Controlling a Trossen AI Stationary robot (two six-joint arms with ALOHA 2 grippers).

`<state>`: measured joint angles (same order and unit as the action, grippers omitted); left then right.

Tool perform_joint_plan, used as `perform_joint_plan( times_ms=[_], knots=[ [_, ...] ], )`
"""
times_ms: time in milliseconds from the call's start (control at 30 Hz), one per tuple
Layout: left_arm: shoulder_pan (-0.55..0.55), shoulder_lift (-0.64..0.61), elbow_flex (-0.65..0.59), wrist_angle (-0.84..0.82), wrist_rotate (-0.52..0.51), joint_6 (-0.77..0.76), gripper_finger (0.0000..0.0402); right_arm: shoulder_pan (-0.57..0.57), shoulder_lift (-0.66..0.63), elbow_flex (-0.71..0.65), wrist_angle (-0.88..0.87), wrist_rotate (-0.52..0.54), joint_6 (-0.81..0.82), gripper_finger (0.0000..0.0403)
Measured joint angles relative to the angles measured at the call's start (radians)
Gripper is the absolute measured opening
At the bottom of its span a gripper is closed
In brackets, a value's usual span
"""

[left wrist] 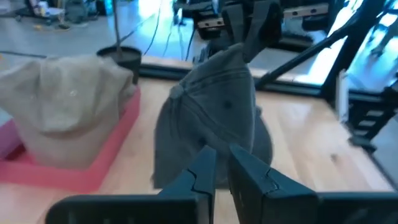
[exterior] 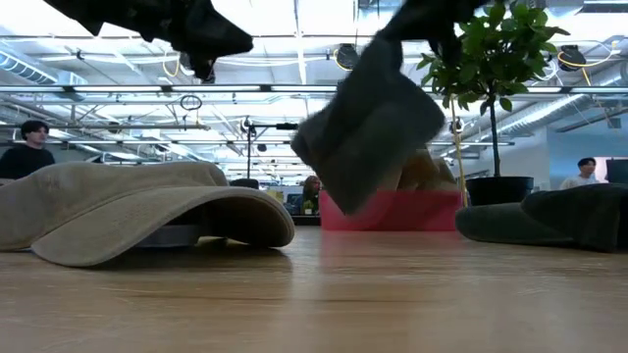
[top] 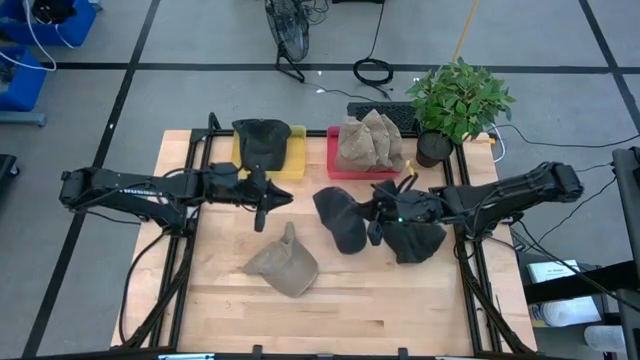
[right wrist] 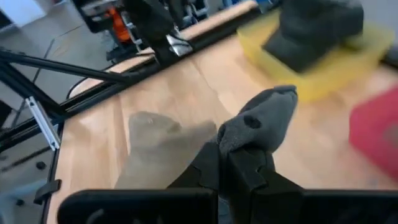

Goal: Pick & Place hat
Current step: Put the black cap into the yellow bin

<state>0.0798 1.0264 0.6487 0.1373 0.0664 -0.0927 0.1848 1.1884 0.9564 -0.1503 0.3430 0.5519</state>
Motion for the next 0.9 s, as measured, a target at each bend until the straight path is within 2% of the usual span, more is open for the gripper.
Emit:
perform_joint_plan(
  times_ms=[100,233,400,700,800,900],
  knots=[
    [0.010,0.000,0.000,0.031,0.049,-0.026,0.0071,-0.001,0.023,0.076,-0.028,-0.001,-0.086,0.0001],
    [0.012,0.000,0.000,0.045,0.070,-0.072,0.0123,-0.002,0.050,0.165,-0.109,-0.003,-0.168,0.0001],
    [0.012,0.005,0.000,0.082,0.072,-0.180,0.0209,-0.010,0.069,0.205,-0.105,-0.004,-0.223,0.0001],
    [0.035,0.073,0.000,0.197,0.059,-0.244,0.0367,-0.015,0.071,0.219,-0.045,-0.039,-0.345,0.0000],
    [0.055,0.107,0.005,0.212,0.031,-0.260,0.0394,-0.015,0.070,0.219,-0.016,-0.059,-0.387,0.0000],
    [0.070,0.153,0.027,0.205,0.036,-0.257,0.0391,-0.015,0.071,0.219,-0.004,-0.060,-0.419,0.0000]
  ],
)
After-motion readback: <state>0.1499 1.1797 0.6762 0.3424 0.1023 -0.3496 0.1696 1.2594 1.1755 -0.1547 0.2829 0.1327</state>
